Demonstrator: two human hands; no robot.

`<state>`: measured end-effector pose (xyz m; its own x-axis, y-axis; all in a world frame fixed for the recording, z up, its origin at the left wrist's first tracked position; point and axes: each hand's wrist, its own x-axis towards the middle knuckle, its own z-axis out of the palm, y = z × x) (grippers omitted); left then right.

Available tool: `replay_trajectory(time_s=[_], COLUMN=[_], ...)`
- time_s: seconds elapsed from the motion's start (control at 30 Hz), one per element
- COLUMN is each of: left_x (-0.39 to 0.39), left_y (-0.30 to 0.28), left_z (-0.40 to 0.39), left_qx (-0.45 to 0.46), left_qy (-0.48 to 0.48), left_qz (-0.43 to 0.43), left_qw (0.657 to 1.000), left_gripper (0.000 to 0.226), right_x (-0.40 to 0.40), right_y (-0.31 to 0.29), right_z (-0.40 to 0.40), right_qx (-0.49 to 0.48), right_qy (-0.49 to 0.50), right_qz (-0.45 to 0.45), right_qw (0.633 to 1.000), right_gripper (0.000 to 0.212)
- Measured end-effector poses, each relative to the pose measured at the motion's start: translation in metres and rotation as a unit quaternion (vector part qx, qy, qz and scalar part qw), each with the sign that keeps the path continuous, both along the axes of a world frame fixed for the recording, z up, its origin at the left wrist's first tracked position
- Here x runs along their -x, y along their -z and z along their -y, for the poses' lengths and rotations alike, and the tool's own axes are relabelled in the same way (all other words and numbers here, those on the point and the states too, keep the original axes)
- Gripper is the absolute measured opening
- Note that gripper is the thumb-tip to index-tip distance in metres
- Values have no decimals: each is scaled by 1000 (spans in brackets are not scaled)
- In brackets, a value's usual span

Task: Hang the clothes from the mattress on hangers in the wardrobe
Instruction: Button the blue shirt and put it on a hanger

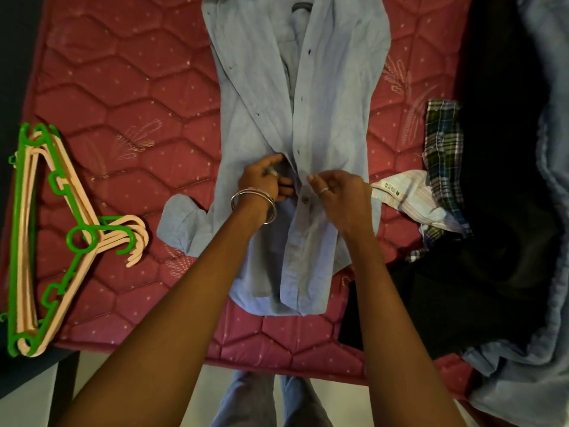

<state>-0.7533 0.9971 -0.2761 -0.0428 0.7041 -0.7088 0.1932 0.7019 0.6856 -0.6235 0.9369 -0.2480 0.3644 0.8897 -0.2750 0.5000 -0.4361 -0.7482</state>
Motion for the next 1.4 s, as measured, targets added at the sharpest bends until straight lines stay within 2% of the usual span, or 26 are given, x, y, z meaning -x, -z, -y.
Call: replay_trajectory(time_s=[0.07, 0.1, 0.17, 0.23, 0.37, 0.57, 0.63, 0.73, 0.77, 0.83, 0.87, 0.93, 1.0, 1.03, 1.13, 1.4], left_x=[-3, -5, -9, -13, -16, -18, -17, -15, -15, -18, -20, -23, -23, -23, -22, -23], left_y=[2, 1, 1, 1, 3, -5, -6, -1, 1, 3, 5, 6, 5, 2, -9, -16], left_z=[-10, -14, -19, -24, -28, -28, -28, -31, -31, -31, -31, -31, -32, -33, -32, -33], left_qx=[-19, -30, -37, -32, -22, -46, -49, -70, -83, -111, -123, -137, -149, -153, -151, -94], left_qy=[-6, -5, 0, 8, 22, 12, 14, 24, 33, 61, 72, 85, 95, 98, 91, 48], left_qz=[-2, -1, 0, -10, -2, -20, -33, -73, -90, -126, -139, -147, -133, -122, -81, -22], left_qw=[1000, 1000, 999, 999, 999, 999, 998, 995, 992, 984, 980, 976, 975, 976, 981, 994], left_gripper=[48, 46, 40, 30, 12, 4, 3, 17, 21, 19, 15, 10, 9, 7, 8, 17], right_x=[7, 10, 15, 13, 7, 6, 4, -1, -2, -1, 1, 2, 4, 3, 1, 4], right_y=[0, 3, 11, 17, 21, 26, 23, 20, 20, 19, 19, 23, 24, 24, 27, 32], right_z=[-23, -36, -53, -62, -56, -49, -44, -36, -34, -32, -32, -34, -38, -40, -43, -44], right_qx=[-6, 21, 79, 103, 138, 113, 95, 46, 21, -32, -56, -87, -114, -121, -139, -135], right_qy=[18, 5, -48, -38, 60, 106, 147, 279, 290, 216, 157, 42, -33, -52, -68, -67], right_qz=[6, 8, 57, 57, -115, -195, -286, -422, -429, -371, -313, -121, 49, 89, 137, 130], right_qw=[1000, 1000, 994, 992, 982, 968, 942, 861, 855, 902, 935, 988, 992, 987, 978, 980], right_gripper=[37, 40, 21, 3, 26, 13, 2, 13, 15, 11, 12, 16, 21, 24, 26, 26])
